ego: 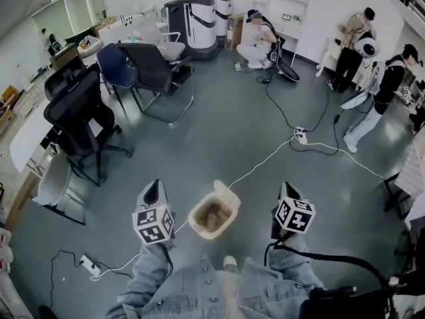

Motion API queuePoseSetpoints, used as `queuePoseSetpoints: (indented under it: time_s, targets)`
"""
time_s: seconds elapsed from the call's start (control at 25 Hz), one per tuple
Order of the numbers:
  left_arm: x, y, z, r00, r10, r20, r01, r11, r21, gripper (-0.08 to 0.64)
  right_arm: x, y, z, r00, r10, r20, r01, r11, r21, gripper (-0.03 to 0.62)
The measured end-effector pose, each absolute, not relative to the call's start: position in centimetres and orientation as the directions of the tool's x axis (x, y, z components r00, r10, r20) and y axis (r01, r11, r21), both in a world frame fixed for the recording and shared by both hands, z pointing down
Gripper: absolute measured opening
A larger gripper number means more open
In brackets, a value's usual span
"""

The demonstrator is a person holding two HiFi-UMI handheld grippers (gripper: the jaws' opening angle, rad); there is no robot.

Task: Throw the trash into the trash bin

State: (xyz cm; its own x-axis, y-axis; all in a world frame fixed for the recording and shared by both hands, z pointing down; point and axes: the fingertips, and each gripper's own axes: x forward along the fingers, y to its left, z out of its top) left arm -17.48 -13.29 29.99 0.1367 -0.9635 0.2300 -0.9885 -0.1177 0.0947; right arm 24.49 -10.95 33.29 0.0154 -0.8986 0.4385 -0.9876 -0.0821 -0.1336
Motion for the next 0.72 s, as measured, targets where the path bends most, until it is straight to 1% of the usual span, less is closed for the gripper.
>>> queuePoseSetpoints:
  time_s: [0.72]
  targets:
    - [-18.2,-12.5,31.6,0.131,-0.957,0.258,-0.987,-0.102,0.122,0.009,23.7,-11.2,33.7,0.007,-0.895,0.445,-0.989,-0.073,-0.130,0.003]
